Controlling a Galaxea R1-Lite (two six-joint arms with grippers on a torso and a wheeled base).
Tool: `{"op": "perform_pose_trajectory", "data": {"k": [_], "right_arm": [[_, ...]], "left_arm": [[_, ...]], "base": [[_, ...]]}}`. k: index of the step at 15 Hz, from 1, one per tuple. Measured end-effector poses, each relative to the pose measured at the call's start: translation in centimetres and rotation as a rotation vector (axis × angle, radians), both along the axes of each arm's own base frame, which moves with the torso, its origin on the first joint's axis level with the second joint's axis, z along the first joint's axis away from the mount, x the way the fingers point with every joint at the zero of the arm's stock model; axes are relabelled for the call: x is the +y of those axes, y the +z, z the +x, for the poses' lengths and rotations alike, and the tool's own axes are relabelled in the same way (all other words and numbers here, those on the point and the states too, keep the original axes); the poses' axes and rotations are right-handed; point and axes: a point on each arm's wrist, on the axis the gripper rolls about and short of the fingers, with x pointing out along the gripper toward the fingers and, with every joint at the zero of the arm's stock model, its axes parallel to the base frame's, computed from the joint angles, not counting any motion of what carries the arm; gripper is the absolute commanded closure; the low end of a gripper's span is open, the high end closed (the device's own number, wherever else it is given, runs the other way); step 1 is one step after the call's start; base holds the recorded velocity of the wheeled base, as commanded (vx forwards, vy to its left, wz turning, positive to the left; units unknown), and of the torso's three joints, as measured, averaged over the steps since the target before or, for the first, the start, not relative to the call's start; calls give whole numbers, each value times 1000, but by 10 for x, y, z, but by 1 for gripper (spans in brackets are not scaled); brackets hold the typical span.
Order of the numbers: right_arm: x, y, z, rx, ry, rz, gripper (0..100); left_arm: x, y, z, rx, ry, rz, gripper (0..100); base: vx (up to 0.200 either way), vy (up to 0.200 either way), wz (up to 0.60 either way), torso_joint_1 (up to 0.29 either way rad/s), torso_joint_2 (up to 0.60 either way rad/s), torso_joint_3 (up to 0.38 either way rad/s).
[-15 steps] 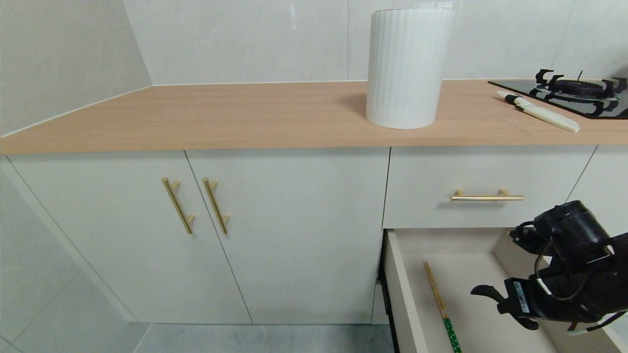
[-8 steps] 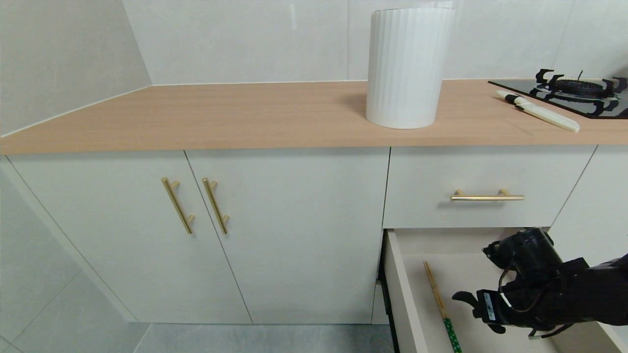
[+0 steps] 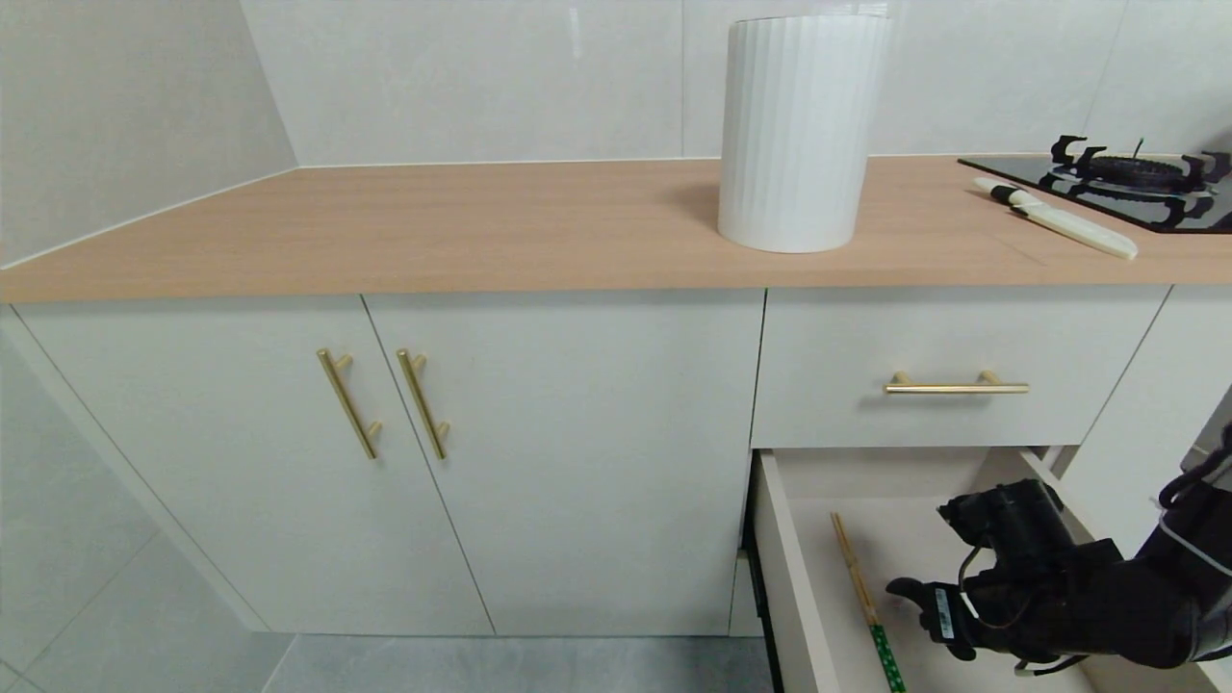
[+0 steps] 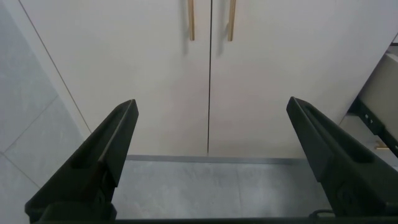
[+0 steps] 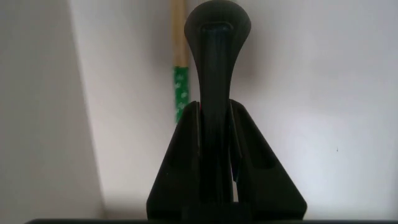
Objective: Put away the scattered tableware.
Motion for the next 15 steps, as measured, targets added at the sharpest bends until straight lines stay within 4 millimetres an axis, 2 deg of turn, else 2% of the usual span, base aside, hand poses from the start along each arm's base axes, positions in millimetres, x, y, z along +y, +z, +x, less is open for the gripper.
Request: {"op": "perform_pose_trajectory", "data": {"k": [7, 13, 14, 15], "right_arm": [[-3, -22, 11, -29, -21, -1, 100], [-3, -26, 11, -20, -22, -3, 100], [-4, -26, 11, -20, -22, -3, 0], [-4, -26, 11, -19, -23, -3, 0]], "left_arm": [[0, 0, 0, 0, 1, 0, 0], [0, 0, 0, 0, 1, 0, 0], [0, 0, 0, 0, 1, 0, 0], [0, 0, 0, 0, 1, 0, 0]], "base": [[0, 0, 0, 0, 0, 0], [0, 0, 0, 0, 0, 0], [0, 0, 0, 0, 0, 0], [0, 0, 0, 0, 0, 0]]}}
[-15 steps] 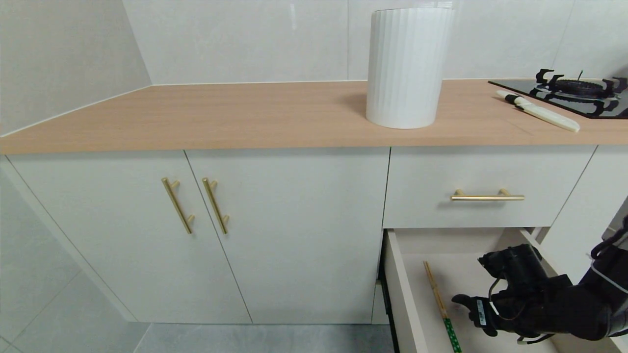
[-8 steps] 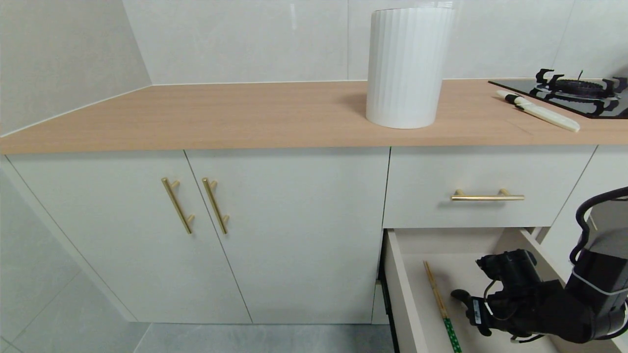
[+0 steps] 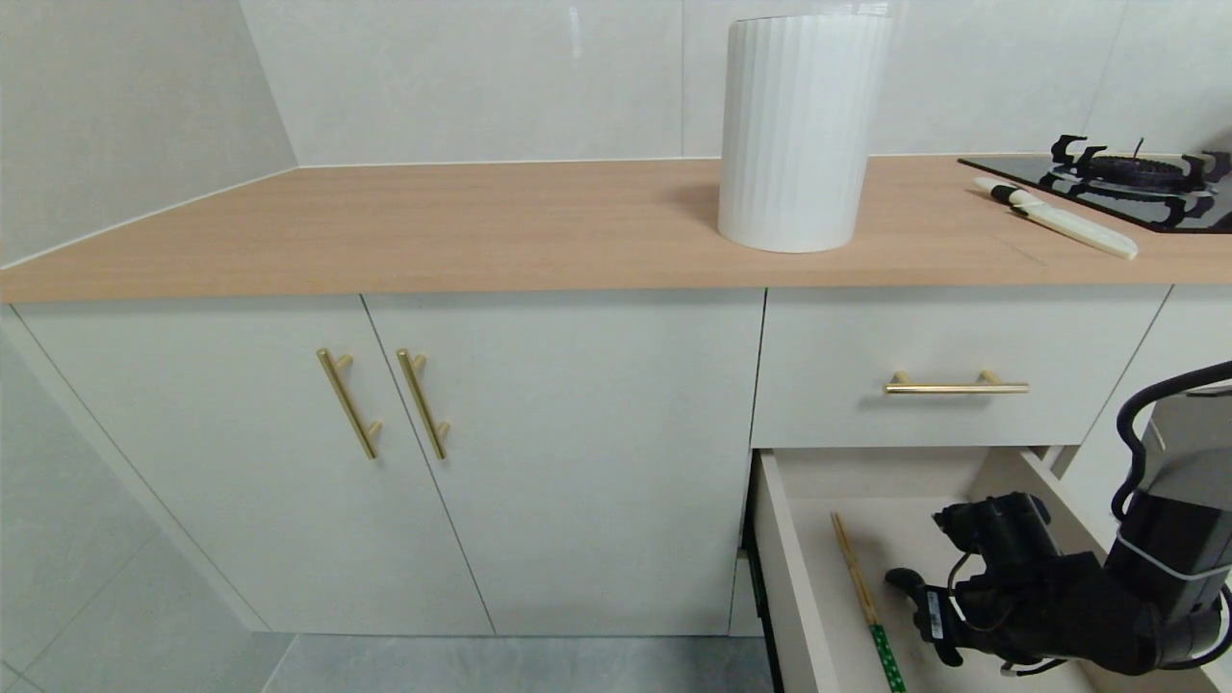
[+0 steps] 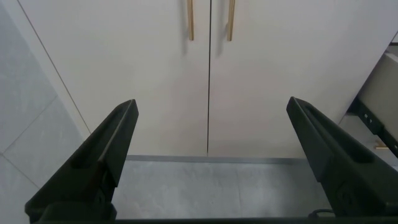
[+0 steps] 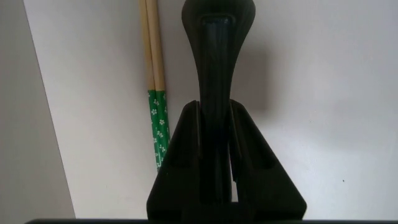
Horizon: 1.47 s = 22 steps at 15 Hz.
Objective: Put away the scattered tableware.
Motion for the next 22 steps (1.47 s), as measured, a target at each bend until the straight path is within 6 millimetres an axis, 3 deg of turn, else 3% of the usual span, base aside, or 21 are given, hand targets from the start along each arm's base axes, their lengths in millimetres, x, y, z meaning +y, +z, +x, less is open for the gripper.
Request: {"op": "perform_pose_trajectory", "data": {"k": [6, 9, 15, 19, 22], "right_arm": [[0, 3, -1, -8, 0, 2, 0], [-5, 16, -5, -48, -13, 11, 0], [-9, 74, -28, -232, 3, 20, 0], [-8, 110, -50, -367, 27, 30, 0], [-9, 127, -68, -378, 55, 21, 0]], "left_arm": [[0, 0, 0, 0, 0, 0, 0], [0, 0, 0, 0, 0, 0, 0], [0, 0, 0, 0, -2, 7, 0], [0, 0, 0, 0, -1, 4, 0], [0, 0, 0, 0, -1, 3, 0]], "base": [[0, 0, 0, 0, 0, 0], [0, 0, 0, 0, 0, 0], [0, 0, 0, 0, 0, 0], [-200, 0, 0, 6, 1, -1], [-200, 0, 0, -4, 2, 2]]}}
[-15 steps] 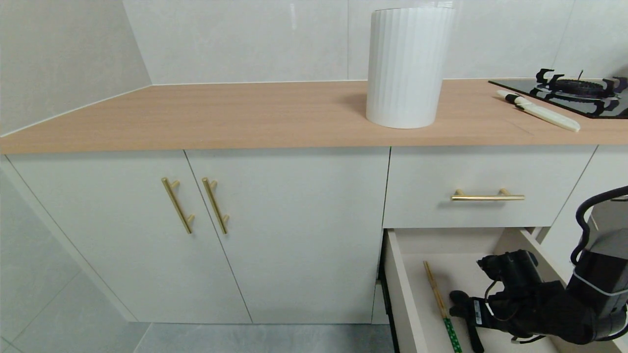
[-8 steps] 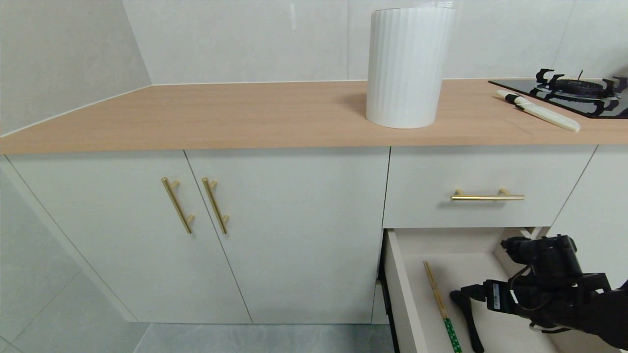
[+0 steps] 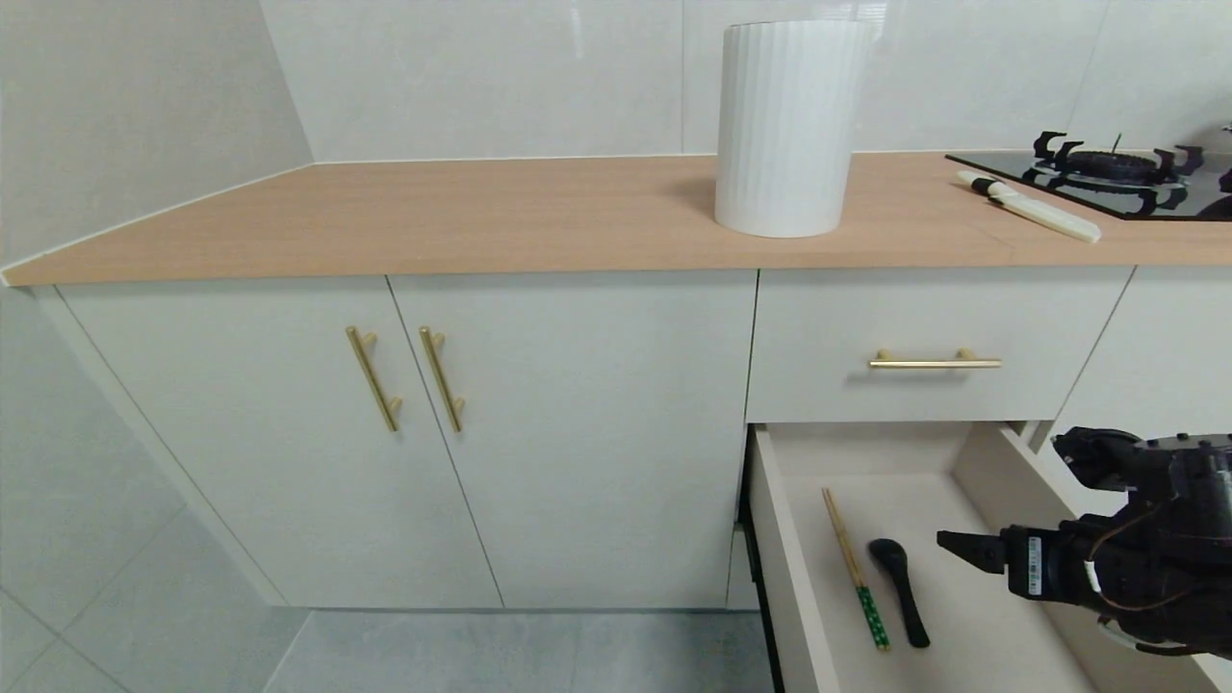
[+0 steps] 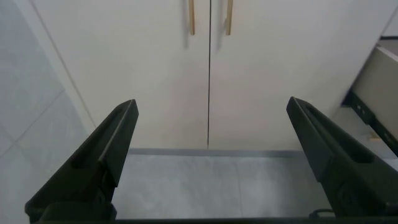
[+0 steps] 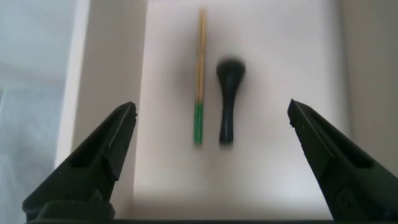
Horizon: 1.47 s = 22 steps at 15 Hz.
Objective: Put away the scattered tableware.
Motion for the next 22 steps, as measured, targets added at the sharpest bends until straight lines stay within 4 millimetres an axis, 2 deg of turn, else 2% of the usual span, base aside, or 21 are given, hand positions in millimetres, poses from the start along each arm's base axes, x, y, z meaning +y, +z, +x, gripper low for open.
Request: {"op": "perform_pose_trajectory", "data": {"k": [4, 10, 15, 18, 22], "right_arm": [[2, 14, -13, -22, 28, -2, 0], [10, 12, -26, 46, 98, -41, 0], [10, 4, -35, 198, 146, -124, 0], [13, 9, -31, 203, 153, -126, 0], [18, -10, -17, 285, 152, -144, 0]], "left_arm": [[0, 0, 0, 0, 0, 0, 0], [0, 0, 0, 0, 0, 0, 0], [0, 0, 0, 0, 0, 0, 0], [0, 0, 0, 0, -1, 0, 0], [0, 0, 0, 0, 0, 0, 0]], "base": [[-200, 0, 0, 0, 2, 1], [-200, 0, 0, 0, 2, 3], [0, 0, 0, 0, 0, 0], [0, 0, 0, 0, 0, 0], [0, 0, 0, 0, 0, 0]]}}
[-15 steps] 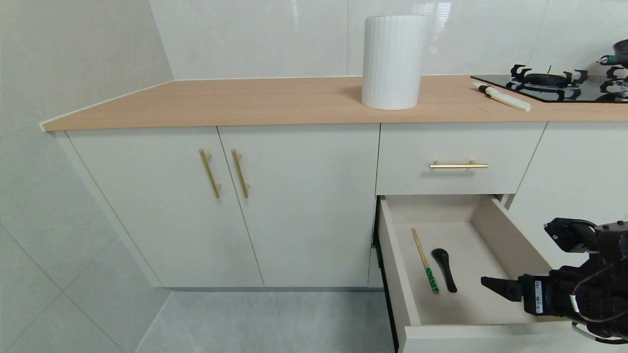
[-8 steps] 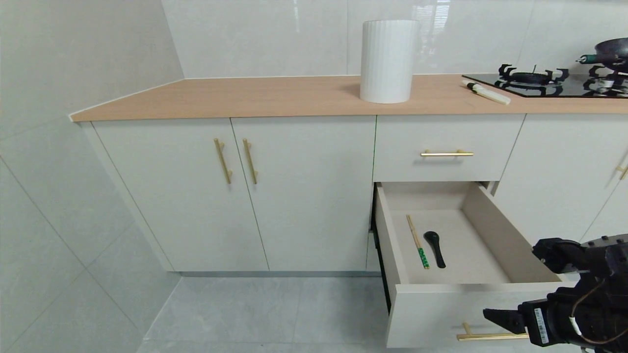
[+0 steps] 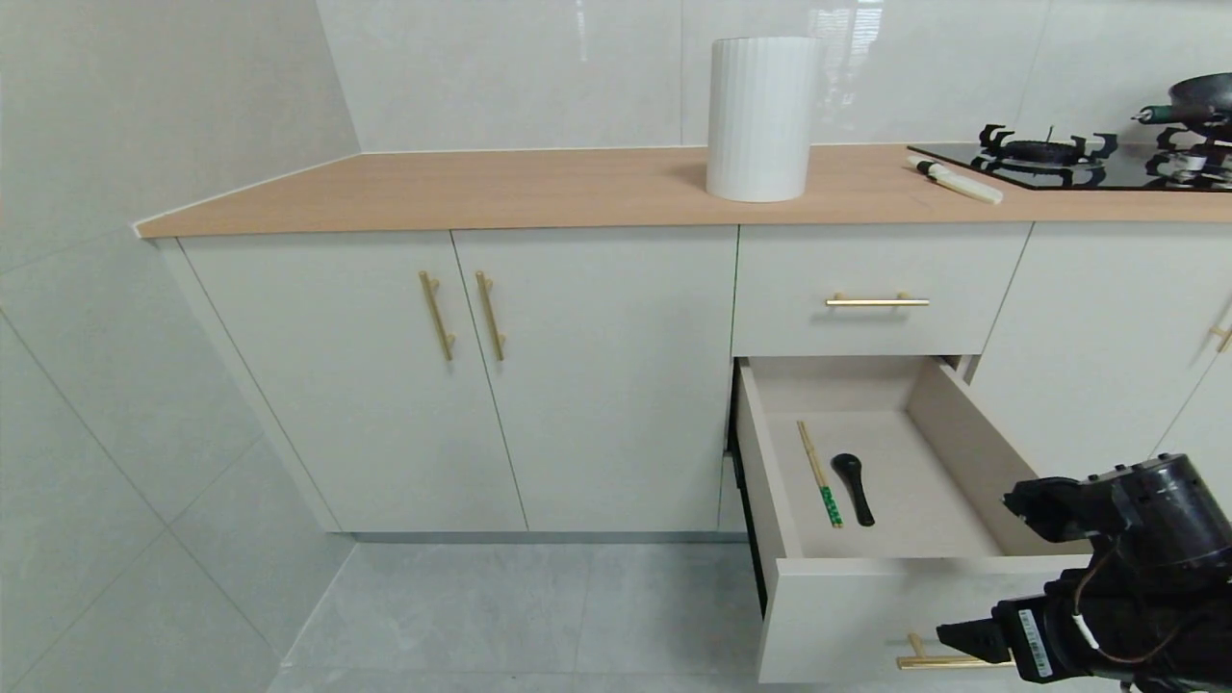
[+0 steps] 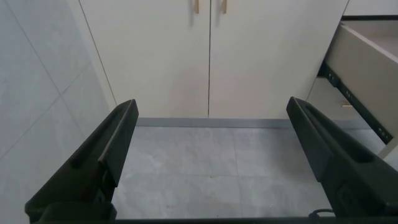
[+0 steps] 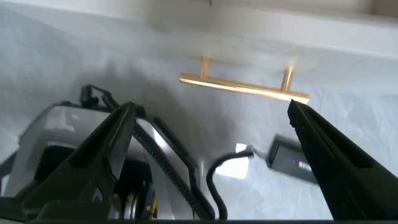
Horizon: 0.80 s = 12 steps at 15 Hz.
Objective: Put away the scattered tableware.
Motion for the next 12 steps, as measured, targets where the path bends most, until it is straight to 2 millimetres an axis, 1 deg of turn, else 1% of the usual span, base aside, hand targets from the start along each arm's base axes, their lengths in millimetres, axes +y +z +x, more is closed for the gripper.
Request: {"op": "perform_pose_trajectory", "data": {"k": [3, 5, 9, 12], "right_arm": [[4, -15, 17, -4, -40, -7, 0], [4, -23, 23, -5, -84, -45, 0], [7, -27, 34, -54, -100, -48, 0], [12, -28, 54, -119, -124, -59, 0]], "left_arm": [[0, 0, 0, 0, 0, 0, 0], [0, 0, 0, 0, 0, 0, 0], [0, 0, 0, 0, 0, 0, 0], [0, 0, 0, 0, 0, 0, 0]], "base": [[0, 0, 0, 0, 0, 0], [0, 0, 0, 0, 0, 0], [0, 0, 0, 0, 0, 0], [0, 0, 0, 0, 0, 0]]}}
